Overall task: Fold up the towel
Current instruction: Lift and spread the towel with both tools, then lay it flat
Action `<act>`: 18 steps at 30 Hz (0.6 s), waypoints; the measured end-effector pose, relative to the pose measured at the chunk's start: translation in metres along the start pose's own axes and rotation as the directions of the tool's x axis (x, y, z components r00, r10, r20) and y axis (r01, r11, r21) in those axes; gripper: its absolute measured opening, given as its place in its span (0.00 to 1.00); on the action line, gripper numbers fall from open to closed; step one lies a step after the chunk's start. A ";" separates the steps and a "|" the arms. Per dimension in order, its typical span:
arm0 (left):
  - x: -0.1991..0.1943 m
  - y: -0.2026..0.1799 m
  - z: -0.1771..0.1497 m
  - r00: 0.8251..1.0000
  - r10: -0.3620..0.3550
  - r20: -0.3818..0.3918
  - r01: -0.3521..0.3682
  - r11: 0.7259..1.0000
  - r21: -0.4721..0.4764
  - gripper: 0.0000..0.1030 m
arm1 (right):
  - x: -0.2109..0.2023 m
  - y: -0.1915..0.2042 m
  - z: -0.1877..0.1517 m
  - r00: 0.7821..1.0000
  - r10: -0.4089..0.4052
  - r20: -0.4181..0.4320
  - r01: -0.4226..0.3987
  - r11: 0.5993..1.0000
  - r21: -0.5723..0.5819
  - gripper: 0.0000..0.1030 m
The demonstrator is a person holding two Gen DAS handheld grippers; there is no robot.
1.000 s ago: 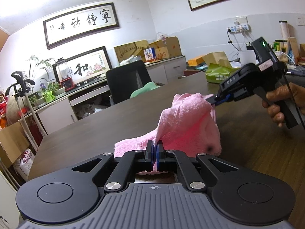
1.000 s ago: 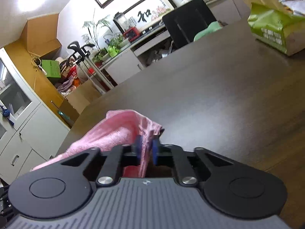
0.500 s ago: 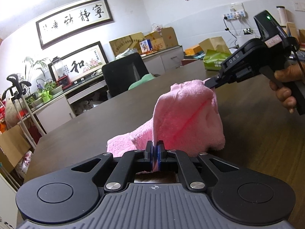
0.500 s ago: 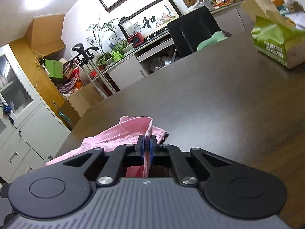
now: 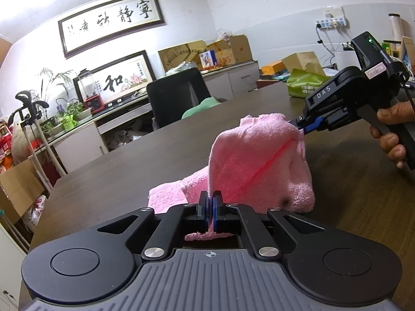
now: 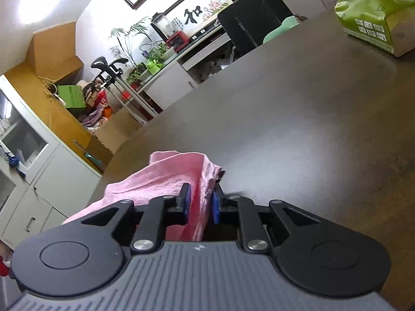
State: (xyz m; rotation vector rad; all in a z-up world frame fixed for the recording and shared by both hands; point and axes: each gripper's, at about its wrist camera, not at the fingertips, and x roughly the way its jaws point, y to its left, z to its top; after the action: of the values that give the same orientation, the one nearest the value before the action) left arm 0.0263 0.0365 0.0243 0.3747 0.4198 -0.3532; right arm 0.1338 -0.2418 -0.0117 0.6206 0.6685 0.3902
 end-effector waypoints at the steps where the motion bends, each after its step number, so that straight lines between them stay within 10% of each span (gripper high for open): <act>1: 0.000 0.001 0.000 1.000 0.005 -0.004 -0.005 1.000 -0.006 0.02 | -0.001 0.000 0.000 1.000 -0.003 0.010 0.003 1.000 -0.003 0.11; 18: -0.051 0.046 0.052 0.968 0.233 0.091 -0.214 0.960 -0.181 0.02 | -0.064 0.058 0.023 0.970 0.078 0.229 -0.033 0.980 -0.198 0.05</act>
State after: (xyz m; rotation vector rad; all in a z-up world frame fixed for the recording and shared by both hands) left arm 0.0180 0.0678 0.1045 0.2317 0.2910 -0.1150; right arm 0.0954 -0.2409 0.0688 0.4921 0.3811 0.4206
